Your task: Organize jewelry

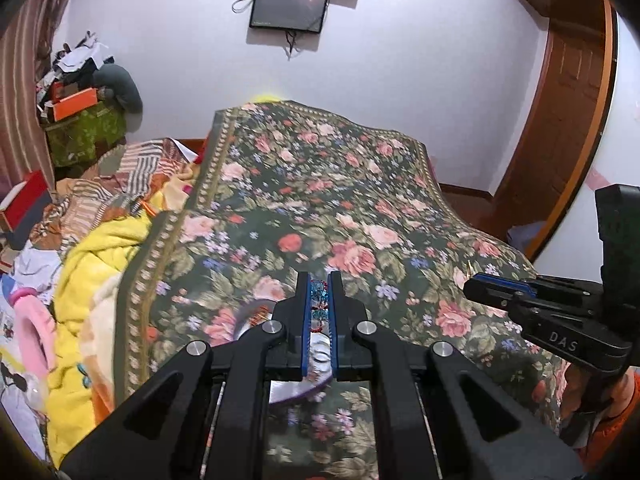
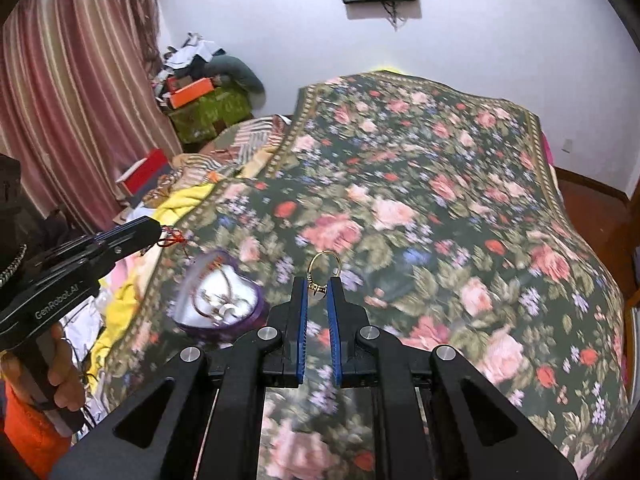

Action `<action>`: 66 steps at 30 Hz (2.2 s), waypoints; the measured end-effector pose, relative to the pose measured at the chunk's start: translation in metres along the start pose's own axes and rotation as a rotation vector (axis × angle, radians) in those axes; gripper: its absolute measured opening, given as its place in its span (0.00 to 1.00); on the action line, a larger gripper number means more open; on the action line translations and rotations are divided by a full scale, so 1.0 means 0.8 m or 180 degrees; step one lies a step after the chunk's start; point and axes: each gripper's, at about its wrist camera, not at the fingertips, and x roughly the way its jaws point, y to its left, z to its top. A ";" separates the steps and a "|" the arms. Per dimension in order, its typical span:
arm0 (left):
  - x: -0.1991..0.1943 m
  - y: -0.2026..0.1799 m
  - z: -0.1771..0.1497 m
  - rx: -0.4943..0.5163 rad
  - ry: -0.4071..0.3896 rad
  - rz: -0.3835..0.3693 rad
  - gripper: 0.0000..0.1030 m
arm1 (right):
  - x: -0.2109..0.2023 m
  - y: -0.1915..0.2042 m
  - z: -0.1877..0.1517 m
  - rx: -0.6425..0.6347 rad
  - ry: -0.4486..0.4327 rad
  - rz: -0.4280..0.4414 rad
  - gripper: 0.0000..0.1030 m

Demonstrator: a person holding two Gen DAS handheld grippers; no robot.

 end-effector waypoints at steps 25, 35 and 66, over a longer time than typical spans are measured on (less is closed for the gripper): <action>0.048 0.062 -0.031 -0.0307 0.0354 -0.0152 0.06 | 0.108 0.072 -0.013 -0.0213 0.0453 0.0477 0.09; 0.076 0.060 -0.042 -0.0259 0.0524 -0.0158 0.06 | 0.128 0.074 -0.019 -0.0231 0.0572 0.0483 0.09; -0.074 0.019 -0.002 0.0043 -0.0258 0.0199 0.26 | -0.029 0.095 0.012 -0.0271 -0.0297 0.0332 0.16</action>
